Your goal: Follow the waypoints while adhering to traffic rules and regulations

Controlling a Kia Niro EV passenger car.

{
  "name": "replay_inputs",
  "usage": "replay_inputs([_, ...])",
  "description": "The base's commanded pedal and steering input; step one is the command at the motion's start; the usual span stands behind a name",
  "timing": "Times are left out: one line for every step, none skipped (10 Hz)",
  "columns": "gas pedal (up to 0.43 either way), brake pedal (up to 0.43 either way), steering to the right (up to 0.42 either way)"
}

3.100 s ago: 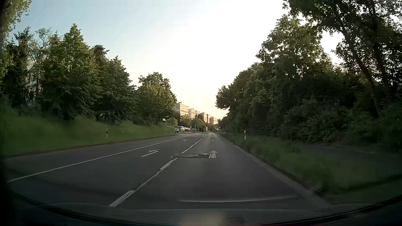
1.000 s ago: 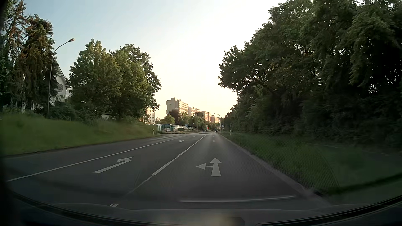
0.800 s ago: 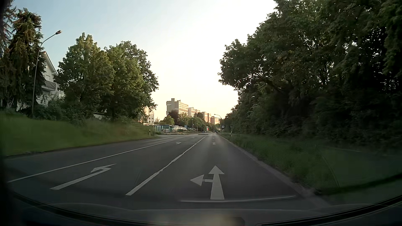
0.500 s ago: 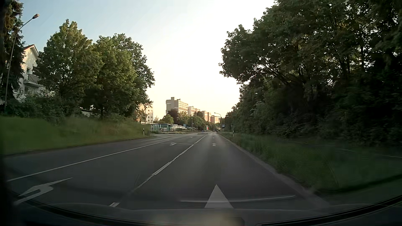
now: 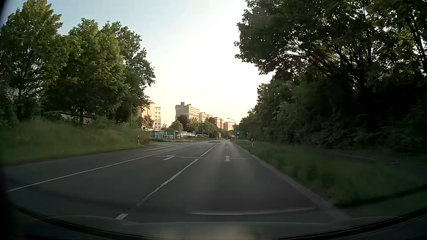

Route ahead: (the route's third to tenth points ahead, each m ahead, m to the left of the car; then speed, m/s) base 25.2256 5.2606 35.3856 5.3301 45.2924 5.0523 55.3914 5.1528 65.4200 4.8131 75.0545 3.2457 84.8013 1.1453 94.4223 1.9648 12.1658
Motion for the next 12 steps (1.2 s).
replay_inputs([0.039,0.030,0.000])
replay_inputs([0.039,0.030,0.000])
replay_inputs([0.039,0.030,0.000])
replay_inputs([0.039,0.030,0.000])
replay_inputs([0.039,0.030,0.000])
replay_inputs([0.039,0.024,0.000])
replay_inputs([0.039,0.030,0.000])
replay_inputs([0.039,0.030,-0.001])
replay_inputs([0.039,0.024,-0.001])
replay_inputs([0.039,0.024,-0.001])
replay_inputs([0.039,0.024,-0.001])
replay_inputs([0.039,0.030,-0.001])
